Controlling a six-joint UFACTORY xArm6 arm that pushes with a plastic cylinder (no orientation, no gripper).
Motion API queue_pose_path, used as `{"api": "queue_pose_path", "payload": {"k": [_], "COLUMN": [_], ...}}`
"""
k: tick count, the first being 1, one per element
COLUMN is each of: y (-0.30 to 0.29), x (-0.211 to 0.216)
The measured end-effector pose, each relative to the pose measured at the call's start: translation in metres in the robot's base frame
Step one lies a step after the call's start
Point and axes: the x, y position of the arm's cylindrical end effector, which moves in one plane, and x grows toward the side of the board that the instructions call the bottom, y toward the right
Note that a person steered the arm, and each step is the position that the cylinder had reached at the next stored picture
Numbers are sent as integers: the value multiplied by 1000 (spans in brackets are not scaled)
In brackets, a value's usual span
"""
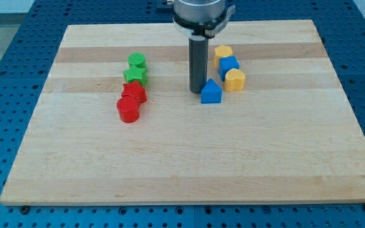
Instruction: Point your arm on top of the hexagon
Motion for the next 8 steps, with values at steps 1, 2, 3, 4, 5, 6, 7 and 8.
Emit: {"api": "queue_pose_path", "payload": {"k": [1, 2, 3, 4, 5, 6, 7, 8], "y": [-4, -18, -21, -17, -12, -12, -12, -7], "x": [-8, -43, -69, -69, -65, -80, -108, -128]}}
